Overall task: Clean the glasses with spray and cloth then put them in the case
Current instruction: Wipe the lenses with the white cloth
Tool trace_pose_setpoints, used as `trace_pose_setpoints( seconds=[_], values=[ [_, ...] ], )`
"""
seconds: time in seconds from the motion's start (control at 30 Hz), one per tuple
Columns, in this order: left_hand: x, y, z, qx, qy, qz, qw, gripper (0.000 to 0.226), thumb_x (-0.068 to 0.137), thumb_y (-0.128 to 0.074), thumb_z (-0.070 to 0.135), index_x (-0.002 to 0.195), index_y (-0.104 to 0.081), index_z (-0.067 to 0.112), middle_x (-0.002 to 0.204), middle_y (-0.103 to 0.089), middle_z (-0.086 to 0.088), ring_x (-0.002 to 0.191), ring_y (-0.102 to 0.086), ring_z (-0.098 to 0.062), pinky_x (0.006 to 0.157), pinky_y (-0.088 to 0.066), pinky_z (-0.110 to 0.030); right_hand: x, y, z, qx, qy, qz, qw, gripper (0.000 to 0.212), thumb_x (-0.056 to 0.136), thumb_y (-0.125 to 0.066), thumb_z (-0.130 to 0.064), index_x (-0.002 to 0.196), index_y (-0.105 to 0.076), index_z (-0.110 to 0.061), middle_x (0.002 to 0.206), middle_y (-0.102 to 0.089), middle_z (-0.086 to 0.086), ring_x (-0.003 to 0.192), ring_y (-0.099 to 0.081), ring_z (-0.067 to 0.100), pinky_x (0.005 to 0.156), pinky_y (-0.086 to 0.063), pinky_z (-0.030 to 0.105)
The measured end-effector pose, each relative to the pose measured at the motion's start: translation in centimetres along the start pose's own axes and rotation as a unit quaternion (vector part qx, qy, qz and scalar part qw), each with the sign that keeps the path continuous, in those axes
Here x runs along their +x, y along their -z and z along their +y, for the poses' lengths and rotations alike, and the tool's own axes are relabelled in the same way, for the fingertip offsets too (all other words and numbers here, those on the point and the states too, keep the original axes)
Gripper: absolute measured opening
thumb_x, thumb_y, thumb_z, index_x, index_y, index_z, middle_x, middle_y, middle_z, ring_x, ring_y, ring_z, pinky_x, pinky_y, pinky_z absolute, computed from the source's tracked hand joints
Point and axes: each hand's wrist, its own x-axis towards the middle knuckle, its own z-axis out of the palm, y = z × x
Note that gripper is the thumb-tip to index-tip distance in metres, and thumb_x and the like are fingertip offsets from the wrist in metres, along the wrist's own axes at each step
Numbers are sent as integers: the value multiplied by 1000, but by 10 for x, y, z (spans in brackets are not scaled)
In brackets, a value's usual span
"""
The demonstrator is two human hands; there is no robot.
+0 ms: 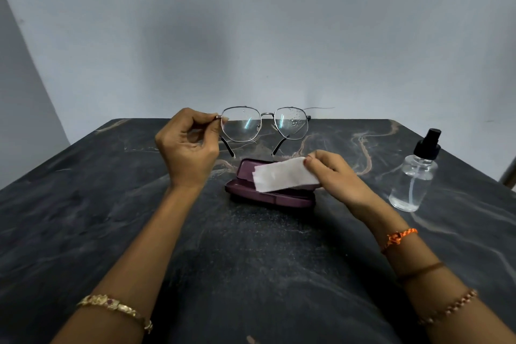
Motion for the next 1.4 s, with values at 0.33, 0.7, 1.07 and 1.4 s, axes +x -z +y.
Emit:
trace_pose_setpoints(
  seconds=[0.33,0.7,1.07,1.4],
  values=[
    [-4,-3,-1,7,1,6,1000,5,75,-65,15,75,-61,17,72,-58,13,64,-59,8,59,-47,-7,-3,7,-10,604,-175,-41,776,32,96,-32,-22,82,-51,0,78,-71,25,76,-69,35,70,-56,45],
    [-6,-2,4,68,-64,-45,995,10,74,-66,8,71,-64,-1,70,-60,-3,63,-60,-5,61,-50,-8,-4,7,-15,734,-98,7,672,42,94,-37,-33,89,-57,3,84,-72,25,76,-71,36,66,-58,45],
    [-9,-5,10,98,-95,-96,986,8,72,-70,0,69,-64,-5,66,-64,-13,64,-57,-14,61,-50,-13,-11,5,-13,760,-73,36,645,38,68,-40,-14,72,-72,7,82,-73,22,79,-70,33,79,-46,49],
    [-18,-14,19,84,-134,-138,978,12,73,-65,1,64,-63,-6,60,-64,-15,60,-54,-12,55,-48,-19,-8,6,-16,735,-85,97,666,18,85,-46,1,79,-63,2,66,-73,12,61,-72,19,73,-56,31]
  ],
)
